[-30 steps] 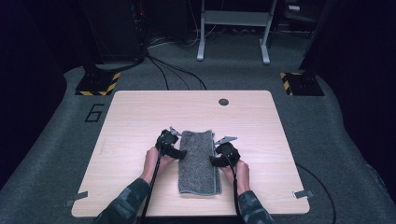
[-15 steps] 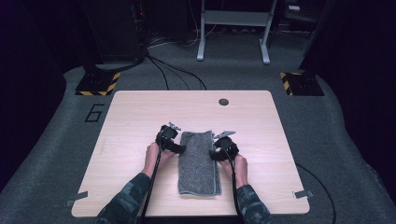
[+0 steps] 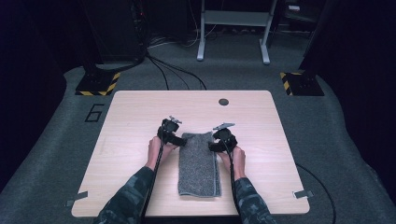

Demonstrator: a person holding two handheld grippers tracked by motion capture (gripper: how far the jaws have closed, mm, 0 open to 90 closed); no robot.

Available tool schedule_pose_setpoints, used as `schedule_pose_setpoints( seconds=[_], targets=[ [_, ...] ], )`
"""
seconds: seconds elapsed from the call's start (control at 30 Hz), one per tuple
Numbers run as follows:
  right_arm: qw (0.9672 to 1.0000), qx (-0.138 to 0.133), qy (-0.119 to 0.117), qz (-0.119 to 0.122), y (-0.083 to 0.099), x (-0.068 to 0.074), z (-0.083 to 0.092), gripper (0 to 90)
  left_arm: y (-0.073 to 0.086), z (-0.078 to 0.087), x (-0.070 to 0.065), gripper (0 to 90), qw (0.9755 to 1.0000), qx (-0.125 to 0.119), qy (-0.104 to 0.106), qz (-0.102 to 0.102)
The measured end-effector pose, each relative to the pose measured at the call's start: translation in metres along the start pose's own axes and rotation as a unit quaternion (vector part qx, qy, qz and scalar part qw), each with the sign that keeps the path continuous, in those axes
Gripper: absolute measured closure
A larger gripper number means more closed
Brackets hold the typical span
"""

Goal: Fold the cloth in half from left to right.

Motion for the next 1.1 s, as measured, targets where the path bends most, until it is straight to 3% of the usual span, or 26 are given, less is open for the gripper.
schedule_pose_setpoints(
  seconds=[0.07, 0.2, 0.27, 0.33, 0.47, 0.57, 0.7, 0.77, 0.9, 1.1],
  targets=[
    [0.9999, 0.010, 0.002, -0.003, 0.004, -0.003, -0.005, 39.0, 0.001, -0.001, 0.001, 16.6, 1.0000, -0.006, 0.001, 0.008],
    [0.9998, 0.015, -0.005, -0.011, 0.007, -0.006, -0.004, 39.2, 0.000, 0.004, 0.002, 16.5, 1.0000, -0.008, 0.001, 0.004],
    [1.0000, 0.006, -0.003, -0.003, 0.005, -0.005, 0.000, 39.2, -0.002, 0.009, 0.003, 16.7, 0.9996, -0.024, 0.002, 0.013],
    [1.0000, -0.004, -0.007, -0.006, 0.002, -0.004, 0.004, 39.3, -0.004, 0.009, 0.005, 17.0, 0.9995, -0.028, -0.008, 0.009],
    [1.0000, -0.004, -0.002, -0.002, -0.002, -0.004, -0.002, 39.5, -0.001, 0.000, 0.008, 17.2, 0.9998, -0.007, -0.015, 0.010],
    [0.9999, 0.014, 0.002, -0.003, 0.001, -0.005, -0.010, 39.2, 0.000, -0.002, 0.009, 16.2, 0.9997, -0.011, -0.013, 0.017],
    [0.9999, 0.010, -0.007, -0.010, -0.001, -0.008, -0.004, 38.2, 0.000, 0.009, 0.011, 15.4, 0.9985, -0.038, 0.005, 0.038],
    [0.9997, -0.001, -0.018, -0.013, -0.003, -0.011, 0.002, 36.0, 0.001, 0.016, 0.012, 14.9, 0.9966, -0.053, 0.029, 0.056],
    [0.9993, -0.009, -0.031, -0.019, -0.009, -0.014, 0.012, 34.0, 0.001, 0.020, 0.012, 14.5, 0.9946, -0.066, 0.047, 0.065],
    [0.9985, -0.003, -0.046, -0.030, -0.017, -0.015, 0.009, 31.5, -0.005, 0.017, 0.004, 14.7, 0.9931, -0.071, 0.065, 0.068]
  ],
)
Point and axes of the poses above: each handheld gripper's, and its own axes: z roughly backward along the jaws, y roughly out of its underside, x roughly to its left, the point moved 6 cm from there along -z, roughly forward along the jaws, and after that the axes turned 12 degrees about -z, right-handed, at the moved point
